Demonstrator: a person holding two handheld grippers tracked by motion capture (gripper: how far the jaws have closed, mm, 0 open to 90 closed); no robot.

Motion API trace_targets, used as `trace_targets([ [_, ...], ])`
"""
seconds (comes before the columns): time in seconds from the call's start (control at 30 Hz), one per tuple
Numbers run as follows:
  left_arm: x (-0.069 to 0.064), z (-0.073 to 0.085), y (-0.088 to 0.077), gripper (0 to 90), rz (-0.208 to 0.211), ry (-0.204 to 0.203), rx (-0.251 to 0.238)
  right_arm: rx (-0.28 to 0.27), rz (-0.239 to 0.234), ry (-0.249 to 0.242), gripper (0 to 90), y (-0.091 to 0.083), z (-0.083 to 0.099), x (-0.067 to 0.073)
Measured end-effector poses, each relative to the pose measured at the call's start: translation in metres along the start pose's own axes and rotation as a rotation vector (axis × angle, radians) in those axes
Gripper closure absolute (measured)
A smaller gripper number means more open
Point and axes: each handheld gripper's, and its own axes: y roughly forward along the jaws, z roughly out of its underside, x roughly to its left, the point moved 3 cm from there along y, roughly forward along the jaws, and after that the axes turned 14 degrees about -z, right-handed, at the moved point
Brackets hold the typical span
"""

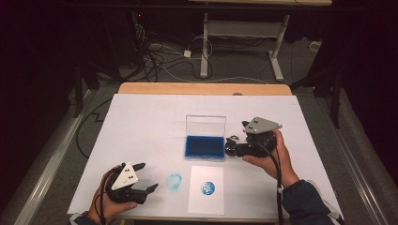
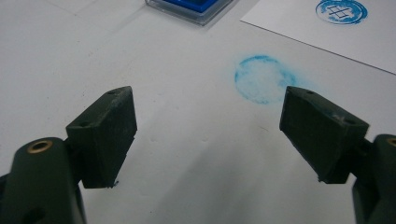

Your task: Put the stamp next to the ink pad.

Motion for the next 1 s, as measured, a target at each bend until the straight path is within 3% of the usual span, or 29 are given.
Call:
trace_targets([
  [0.53,0.0,0.0,0.0,18.1,0.0,0.005,0.002,-0.039,0.012,-0.042,24.2,-0.02,0.004,0.015],
  [1.0,-0.002,-0.001,0.0,18.1,0.002,0.013,0.003,-0.107,0.026,-0.046,23.8,-0.043,0.025,0.021],
])
